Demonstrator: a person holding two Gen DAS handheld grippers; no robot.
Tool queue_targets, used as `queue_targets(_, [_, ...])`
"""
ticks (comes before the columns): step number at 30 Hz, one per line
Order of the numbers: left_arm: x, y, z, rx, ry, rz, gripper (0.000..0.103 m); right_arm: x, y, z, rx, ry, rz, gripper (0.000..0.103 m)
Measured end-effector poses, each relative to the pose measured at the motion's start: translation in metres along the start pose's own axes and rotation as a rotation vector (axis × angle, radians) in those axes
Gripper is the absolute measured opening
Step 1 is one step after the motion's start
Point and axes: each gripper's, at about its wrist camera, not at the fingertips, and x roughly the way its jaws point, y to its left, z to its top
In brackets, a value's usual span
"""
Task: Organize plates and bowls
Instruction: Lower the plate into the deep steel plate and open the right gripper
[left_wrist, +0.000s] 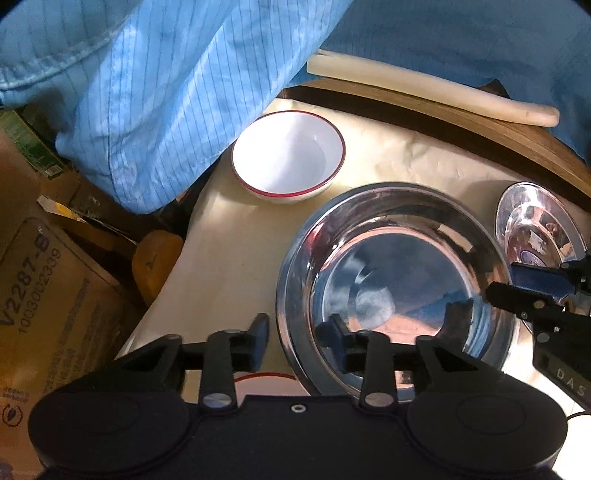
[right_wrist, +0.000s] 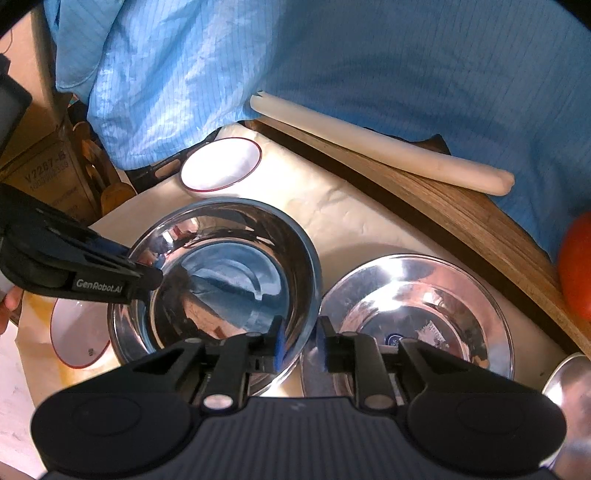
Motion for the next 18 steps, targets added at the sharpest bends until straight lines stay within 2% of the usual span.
queue_targets(7, [-0.013, -0.01, -0.009, -0.014, -0.026, -0.007, 0.056, -0.009, 0.009, -0.006, -0.036, -0.055, -0.009, 0.033])
queue_targets(12, [-0.025, -0.005, -0.013, -0.019, -0.065, -0.016, 0.07, -0.026, 0.007, -0.013, -0.028, -0.117, -0.013, 0.057])
queue_targets(18, [-0.042, -0.012, -0.022, -0.008, -0.105, -0.035, 0.084, -0.056, -0.004, -0.028, 0.032, -0.173, -0.022, 0.078])
